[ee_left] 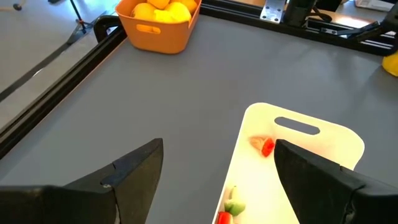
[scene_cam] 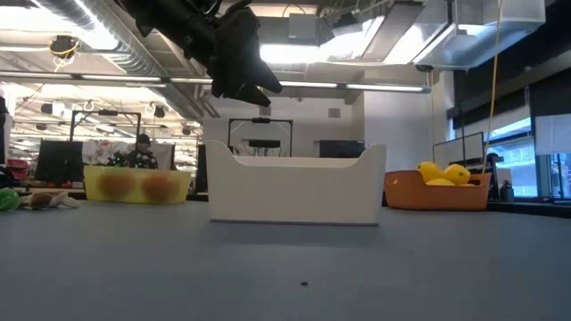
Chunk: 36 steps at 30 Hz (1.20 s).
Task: Sort produce into baskets
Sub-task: Put the yellow lemon into the orange bin
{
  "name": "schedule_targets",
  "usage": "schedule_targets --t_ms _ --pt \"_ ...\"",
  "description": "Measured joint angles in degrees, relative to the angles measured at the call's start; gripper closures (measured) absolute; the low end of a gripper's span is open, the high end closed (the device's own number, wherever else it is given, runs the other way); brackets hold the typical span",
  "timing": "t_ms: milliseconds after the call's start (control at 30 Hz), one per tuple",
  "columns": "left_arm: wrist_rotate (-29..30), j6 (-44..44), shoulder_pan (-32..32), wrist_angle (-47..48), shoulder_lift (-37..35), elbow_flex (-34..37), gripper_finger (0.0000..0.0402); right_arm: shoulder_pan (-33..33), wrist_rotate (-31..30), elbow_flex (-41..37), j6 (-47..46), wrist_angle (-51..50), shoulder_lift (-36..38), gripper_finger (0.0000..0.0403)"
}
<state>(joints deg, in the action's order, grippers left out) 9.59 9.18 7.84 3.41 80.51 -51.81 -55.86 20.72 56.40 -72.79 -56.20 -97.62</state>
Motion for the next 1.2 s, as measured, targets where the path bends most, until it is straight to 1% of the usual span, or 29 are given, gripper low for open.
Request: schedule_targets --t_ms 100,167,233,400,533,633,800,967,1100,1200 --pt "0.0 0.4 0.0 0.0 0.0 0.0 0.01 0.0 -0.1 0.0 1.4 0.1 0.0 0.0206" --pt "0.0 0.4 0.0 0.0 0.0 0.0 0.01 0.0 -0.5 0.0 3.1 0.1 0.0 0.0217" --pt "0.0 0.4 0.0 0.0 0.0 0.0 0.01 0.0 -1.6 0.0 4.3 0.1 0.3 0.0217" --pt "0.0 0.5 0.0 0.0 0.0 0.0 0.01 0.5 -4.3 0.0 4.3 0.1 2.0 0.0204" --pt "0.0 0.5 0.0 0.0 0.0 0.0 0.01 1.5 -5.0 0.0 4.2 -0.7 3.5 0.0208" --pt "0.0 1.5 0.0 0.1 0.0 0.0 0.01 2.7 -7.8 0.0 4.4 -1.1 5.4 0.021" --pt "0.0 2.9 0.0 0.2 0.0 0.0 0.01 5.3 -15.8 0.0 4.5 -3.0 8.9 0.0209" --pt "0.0 2.9 0.0 0.2 0.0 0.0 0.01 8.4 -26.4 0.0 4.8 -7.5 13.3 0.021" --pt "0.0 3.9 0.0 0.3 0.0 0.0 0.01 12.2 -36.1 0.0 4.3 -12.2 16.7 0.0206" --pt "0.0 5.9 0.0 0.3 0.0 0.0 0.01 16.2 -41.4 0.0 4.3 -15.1 19.1 0.0205"
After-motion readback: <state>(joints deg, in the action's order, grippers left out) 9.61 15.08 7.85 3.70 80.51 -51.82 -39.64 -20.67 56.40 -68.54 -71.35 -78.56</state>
